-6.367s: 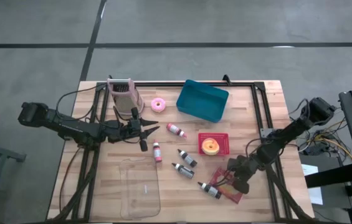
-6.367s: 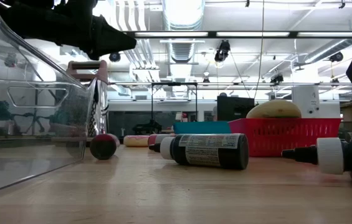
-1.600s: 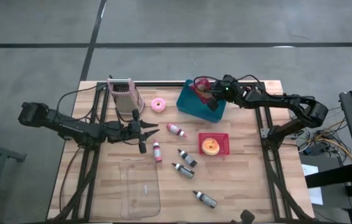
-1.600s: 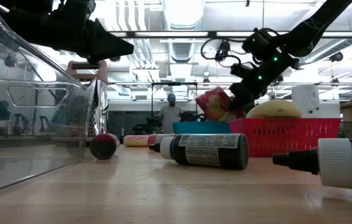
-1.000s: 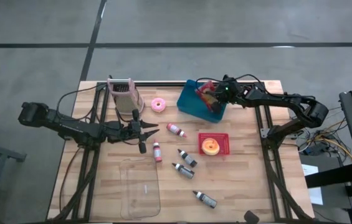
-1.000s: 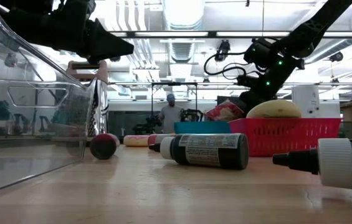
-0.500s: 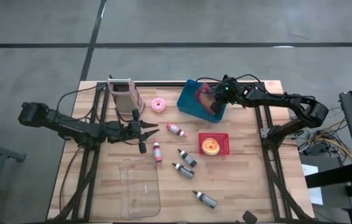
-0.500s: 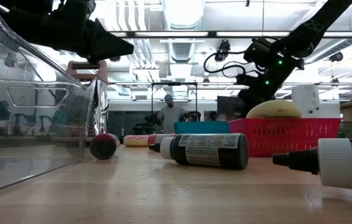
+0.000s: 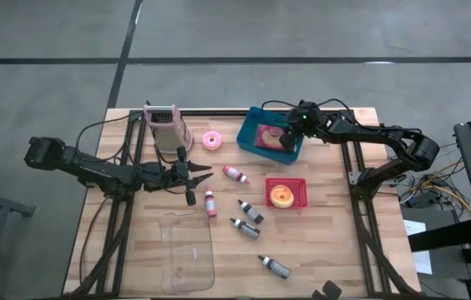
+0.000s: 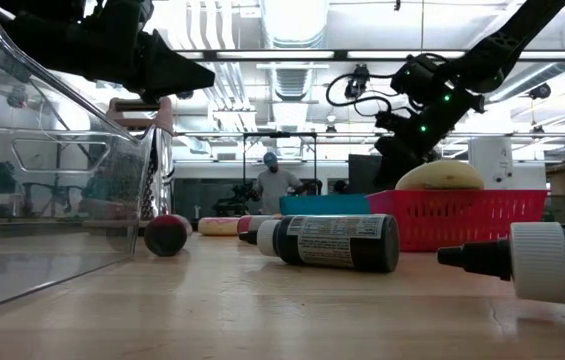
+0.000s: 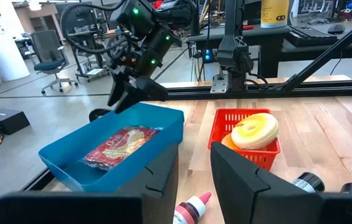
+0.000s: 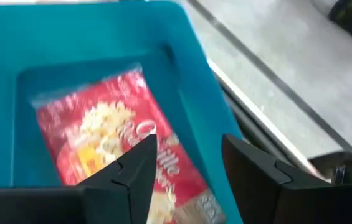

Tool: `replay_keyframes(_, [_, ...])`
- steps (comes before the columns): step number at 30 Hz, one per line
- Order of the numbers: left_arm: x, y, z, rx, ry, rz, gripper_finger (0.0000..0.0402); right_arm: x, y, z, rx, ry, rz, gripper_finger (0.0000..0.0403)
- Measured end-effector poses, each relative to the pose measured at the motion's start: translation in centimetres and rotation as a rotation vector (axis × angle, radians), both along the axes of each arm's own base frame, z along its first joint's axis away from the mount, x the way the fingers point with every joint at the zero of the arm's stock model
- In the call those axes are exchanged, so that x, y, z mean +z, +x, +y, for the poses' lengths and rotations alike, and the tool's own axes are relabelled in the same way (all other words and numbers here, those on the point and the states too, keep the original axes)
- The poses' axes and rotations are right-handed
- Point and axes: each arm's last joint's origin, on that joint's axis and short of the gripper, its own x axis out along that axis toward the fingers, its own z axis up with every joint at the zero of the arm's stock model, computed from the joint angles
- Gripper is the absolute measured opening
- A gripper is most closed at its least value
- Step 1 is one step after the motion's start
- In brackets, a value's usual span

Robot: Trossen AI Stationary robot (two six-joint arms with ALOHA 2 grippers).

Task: Pick & Place Food Item
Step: Put the middle black food coloring bottle into the transparent bin

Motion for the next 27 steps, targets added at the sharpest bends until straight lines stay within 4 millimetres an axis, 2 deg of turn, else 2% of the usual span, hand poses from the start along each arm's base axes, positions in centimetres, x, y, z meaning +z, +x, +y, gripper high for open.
replay_keyframes(7, [0.0,0.0,0.0,0.000,0.000,0.000,0.0097,1.3,1.4,0.5,0.133,-0.026,-0.182,0.0189])
replay_keyframes(13, [0.0,0.0,0.0,0.000,0.000,0.000,0.0097,2.1,3.6,3.1,0.342,0.017,-0.311,0.0191])
replay_keyframes(20, [0.0,0.0,0.0,-0.006,0.001,0.000,0.0097,1.9,5.8,8.2,0.506,0.108,-0.308,0.0192])
replay_keyframes(27, [0.0,0.1,-0.3,-0.090,-0.001,0.003,0.0097,2.1,7.4,15.5,0.644,0.143,-0.261,0.0192])
